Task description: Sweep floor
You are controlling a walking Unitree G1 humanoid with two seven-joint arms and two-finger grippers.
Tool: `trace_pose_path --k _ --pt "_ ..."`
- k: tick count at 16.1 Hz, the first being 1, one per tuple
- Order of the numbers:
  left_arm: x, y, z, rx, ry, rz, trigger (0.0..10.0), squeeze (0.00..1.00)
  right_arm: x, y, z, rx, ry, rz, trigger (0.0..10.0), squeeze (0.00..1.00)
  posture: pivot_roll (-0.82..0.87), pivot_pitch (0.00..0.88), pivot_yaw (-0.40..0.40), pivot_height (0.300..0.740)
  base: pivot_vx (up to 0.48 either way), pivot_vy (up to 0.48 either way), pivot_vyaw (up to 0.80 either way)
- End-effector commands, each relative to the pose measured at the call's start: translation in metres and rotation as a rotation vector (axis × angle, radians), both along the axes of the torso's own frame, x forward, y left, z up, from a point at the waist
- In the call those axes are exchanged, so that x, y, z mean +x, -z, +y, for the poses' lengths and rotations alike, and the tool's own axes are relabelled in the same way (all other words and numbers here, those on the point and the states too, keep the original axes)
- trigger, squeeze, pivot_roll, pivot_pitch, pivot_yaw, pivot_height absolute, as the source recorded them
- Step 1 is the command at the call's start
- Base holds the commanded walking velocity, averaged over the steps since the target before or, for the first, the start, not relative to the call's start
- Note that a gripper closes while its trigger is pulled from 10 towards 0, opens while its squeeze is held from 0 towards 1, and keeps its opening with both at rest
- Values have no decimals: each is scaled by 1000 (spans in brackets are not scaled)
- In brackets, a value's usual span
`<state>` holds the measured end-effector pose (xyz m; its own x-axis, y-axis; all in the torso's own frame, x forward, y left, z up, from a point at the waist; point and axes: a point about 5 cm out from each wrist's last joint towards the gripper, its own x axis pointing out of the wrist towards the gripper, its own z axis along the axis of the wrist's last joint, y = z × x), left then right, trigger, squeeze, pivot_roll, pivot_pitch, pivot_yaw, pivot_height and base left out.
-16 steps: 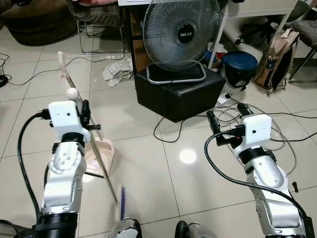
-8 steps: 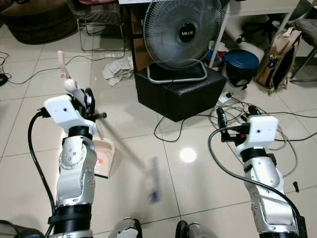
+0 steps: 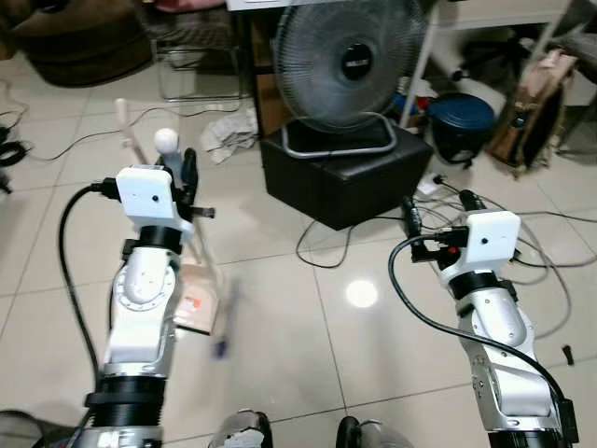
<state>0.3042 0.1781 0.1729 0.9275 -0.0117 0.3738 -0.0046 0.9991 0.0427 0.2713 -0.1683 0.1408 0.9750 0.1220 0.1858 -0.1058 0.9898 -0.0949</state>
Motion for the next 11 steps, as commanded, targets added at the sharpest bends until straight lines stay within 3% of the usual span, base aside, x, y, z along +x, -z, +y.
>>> trace_pose_path --k 1,4,11 --pt "2 -7 1 -57 -4 -24 10000 0 1 0 1 0 -11 0 10000 0 -2 106 43 740 0 0 0" --pt "3 -2 3 -38 -29 27 10000 0 3 0 1 -28 -7 20 10000 0 -2 95 35 740 0 0 0" --pt "-2 17 -4 13 4 118 10000 0 6 3 1 -94 -1 40 10000 0 -8 74 33 740 0 0 800"
